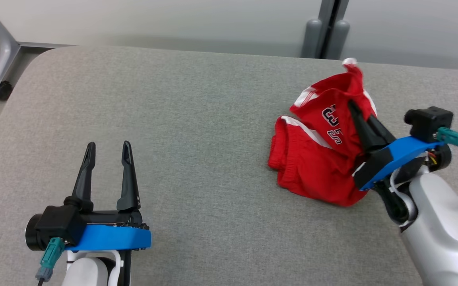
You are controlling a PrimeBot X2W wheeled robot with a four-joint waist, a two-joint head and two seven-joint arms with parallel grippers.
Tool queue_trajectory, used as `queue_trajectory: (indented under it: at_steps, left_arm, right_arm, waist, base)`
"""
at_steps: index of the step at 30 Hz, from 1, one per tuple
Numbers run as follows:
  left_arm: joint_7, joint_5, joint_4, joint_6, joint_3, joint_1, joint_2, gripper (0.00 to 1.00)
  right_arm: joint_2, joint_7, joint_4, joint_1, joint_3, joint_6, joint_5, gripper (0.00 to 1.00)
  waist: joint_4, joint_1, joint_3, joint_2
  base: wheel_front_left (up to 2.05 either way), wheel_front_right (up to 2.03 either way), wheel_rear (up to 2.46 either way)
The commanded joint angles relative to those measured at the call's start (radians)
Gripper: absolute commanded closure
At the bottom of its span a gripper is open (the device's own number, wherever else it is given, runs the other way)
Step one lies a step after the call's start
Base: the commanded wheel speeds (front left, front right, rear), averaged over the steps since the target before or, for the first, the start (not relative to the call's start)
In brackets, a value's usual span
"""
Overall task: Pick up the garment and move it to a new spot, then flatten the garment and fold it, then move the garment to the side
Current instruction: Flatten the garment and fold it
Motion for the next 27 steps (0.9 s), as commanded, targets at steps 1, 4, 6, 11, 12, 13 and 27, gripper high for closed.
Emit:
queue_trajectory:
  at_steps: [1,4,6,11,12,13,27]
  left_arm:
    - [-0.005,-0.003,-0.003,0.004,-0.001,-0.003,-0.001,0.00]
    - [-0.005,-0.006,-0.006,0.011,-0.003,0.009,-0.001,0.00]
    - [-0.005,-0.009,-0.008,0.012,0.001,0.015,-0.001,0.00]
    - [-0.005,-0.013,-0.007,0.013,-0.002,0.018,-0.001,0.00]
    - [-0.005,-0.013,-0.006,0.014,-0.004,0.017,-0.001,0.00]
    - [-0.005,-0.014,-0.005,0.015,-0.005,0.017,-0.001,0.00]
    - [-0.005,-0.006,0.008,0.008,-0.018,0.014,-0.001,0.00]
  right_arm:
    - [0.010,0.009,-0.004,-0.004,0.012,0.001,-0.012,1.00]
    - [0.024,0.018,-0.009,0.017,0.043,0.001,-0.029,1.00]
    - [0.029,0.027,-0.012,0.035,0.072,0.001,-0.039,1.00]
    - [0.028,0.035,-0.031,0.092,0.138,0.001,-0.049,1.00]
    - [0.026,0.036,-0.037,0.105,0.148,0.001,-0.049,1.00]
    - [0.025,0.037,-0.042,0.116,0.157,0.001,-0.048,1.00]
    - [0.091,-0.016,-0.035,0.170,0.244,0.001,-0.066,0.00]
  waist:
    - [0.011,0.0000,0.003,-0.0001]
    - [0.025,0.0000,0.002,-0.0001]
    - [0.030,0.0000,0.002,-0.0001]
    - [0.039,0.0000,0.002,-0.0001]
    - [0.040,0.0000,0.002,-0.0001]
    - [0.041,0.0000,0.001,-0.0001]
    - [0.006,0.0000,-0.011,-0.0001]
  base:
    - [0.00,0.00,0.00]
    - [0.00,0.00,0.00]
    - [0.00,0.00,0.00]
    - [0.00,0.00,0.00]
    - [0.00,0.00,0.00]
    - [0.00,0.00,0.00]
    - [0.00,0.00,0.00]
